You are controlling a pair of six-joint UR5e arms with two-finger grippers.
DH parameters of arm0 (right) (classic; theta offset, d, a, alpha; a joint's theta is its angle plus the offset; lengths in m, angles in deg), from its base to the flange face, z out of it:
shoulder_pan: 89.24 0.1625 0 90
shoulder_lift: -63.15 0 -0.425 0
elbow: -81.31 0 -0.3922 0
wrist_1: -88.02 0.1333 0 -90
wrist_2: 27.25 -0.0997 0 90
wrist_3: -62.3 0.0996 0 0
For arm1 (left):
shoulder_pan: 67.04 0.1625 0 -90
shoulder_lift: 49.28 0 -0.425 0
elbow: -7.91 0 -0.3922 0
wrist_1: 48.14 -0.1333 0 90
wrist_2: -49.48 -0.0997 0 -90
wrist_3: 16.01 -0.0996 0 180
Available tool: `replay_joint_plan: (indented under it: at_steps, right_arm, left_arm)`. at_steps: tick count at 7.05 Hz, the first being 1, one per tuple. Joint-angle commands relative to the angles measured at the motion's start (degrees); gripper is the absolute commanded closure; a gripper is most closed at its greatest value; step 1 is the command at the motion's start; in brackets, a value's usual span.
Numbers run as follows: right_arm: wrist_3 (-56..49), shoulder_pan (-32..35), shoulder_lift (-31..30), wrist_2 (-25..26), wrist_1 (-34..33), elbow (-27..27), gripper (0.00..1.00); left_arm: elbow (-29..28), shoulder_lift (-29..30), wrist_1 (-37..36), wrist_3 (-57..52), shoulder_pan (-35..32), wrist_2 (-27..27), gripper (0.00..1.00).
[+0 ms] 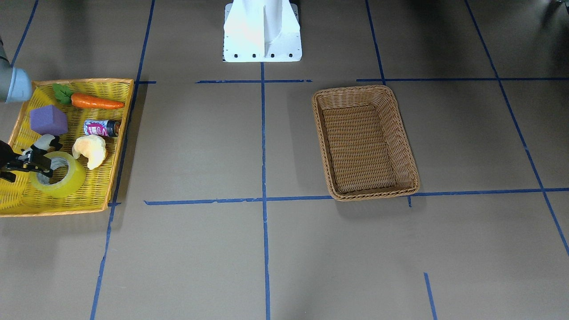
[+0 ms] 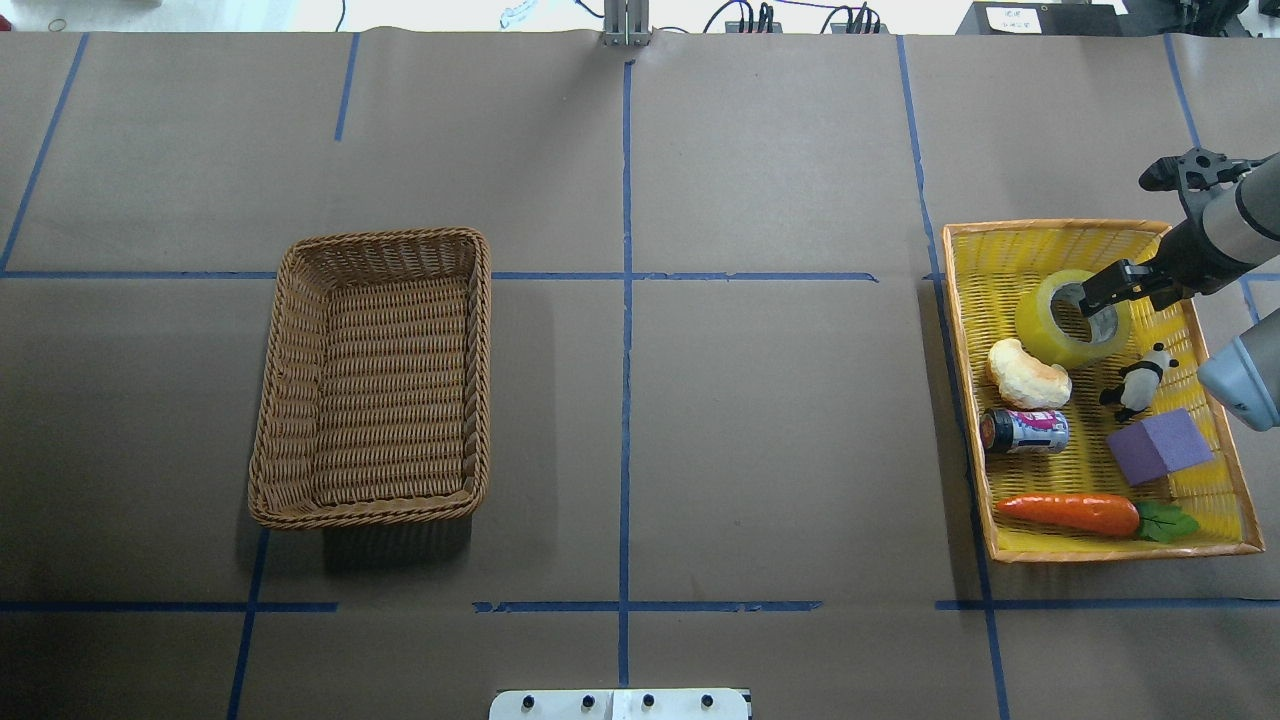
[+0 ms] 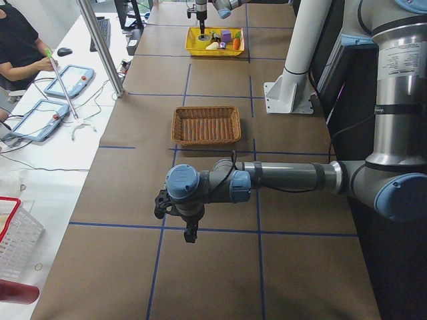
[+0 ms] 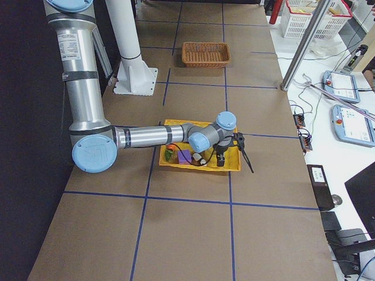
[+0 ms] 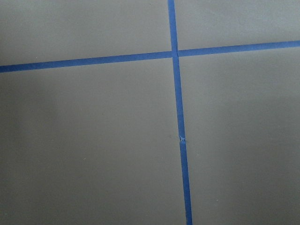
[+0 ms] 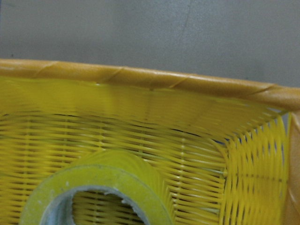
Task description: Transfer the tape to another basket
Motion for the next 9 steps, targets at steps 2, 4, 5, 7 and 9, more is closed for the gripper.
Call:
replay_joint_plan:
  at_steps: [2, 4, 5, 7, 9]
  right_arm:
    - [-0.06, -0.71, 0.06, 0.00, 0.00, -0.84, 0.01]
    - [-0.06, -0.72, 0.06, 0.00, 0.09, -0.76, 0.50]
    - [-0.14, -0.72, 0.15, 0.00, 0.09, -0.76, 0.78]
    - [-0.32, -0.72, 0.50, 0.00, 0.18, -0.76, 0.99]
    - [0.03, -0.63, 0.77, 0.00, 0.26, -0.06, 1.00]
  left_arm:
    - [0.46, 0.00, 0.09, 1.35, -0.05, 0.00, 0.00]
    - [0.47, 0.09, 0.09, 1.35, 0.04, 0.00, 0.00]
    - [0.38, 0.09, 0.09, 1.44, 0.04, 0.00, 0.00]
    - [0.47, 0.09, 0.09, 2.05, 0.04, 0.00, 0.00]
    - [0.55, 0.18, 0.09, 2.40, 0.04, 0.09, 0.00]
